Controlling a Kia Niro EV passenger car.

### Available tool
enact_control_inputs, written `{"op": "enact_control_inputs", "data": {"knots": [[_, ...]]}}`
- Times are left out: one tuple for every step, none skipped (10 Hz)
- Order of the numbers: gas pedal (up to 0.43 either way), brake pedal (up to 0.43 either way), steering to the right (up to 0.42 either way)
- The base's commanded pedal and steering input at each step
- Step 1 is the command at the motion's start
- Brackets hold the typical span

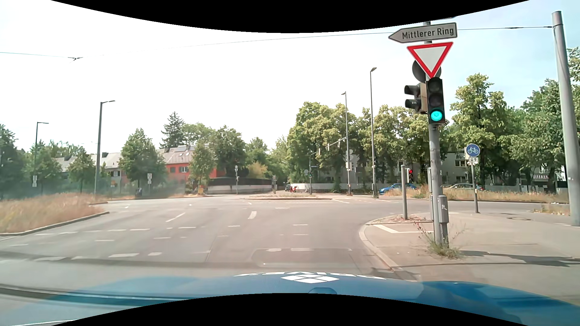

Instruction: Follow the waypoints while adhering to traffic rules and regulations

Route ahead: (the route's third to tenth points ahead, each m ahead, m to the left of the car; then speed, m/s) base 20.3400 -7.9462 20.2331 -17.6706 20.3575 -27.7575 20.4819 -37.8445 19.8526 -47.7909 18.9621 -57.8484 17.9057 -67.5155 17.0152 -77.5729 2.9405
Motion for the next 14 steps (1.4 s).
{"op": "enact_control_inputs", "data": {"knots": [[0.280,0.000,-0.020],[0.280,0.000,-0.015],[0.280,0.000,-0.010],[0.280,0.000,-0.007],[0.280,0.000,-0.007],[0.280,0.000,-0.007],[0.280,0.000,-0.006],[0.268,0.000,-0.004],[0.228,0.000,-0.001],[0.197,0.000,0.003],[0.189,0.000,0.005],[0.177,0.000,0.008],[0.157,0.000,0.011],[0.150,0.000,0.014]]}}
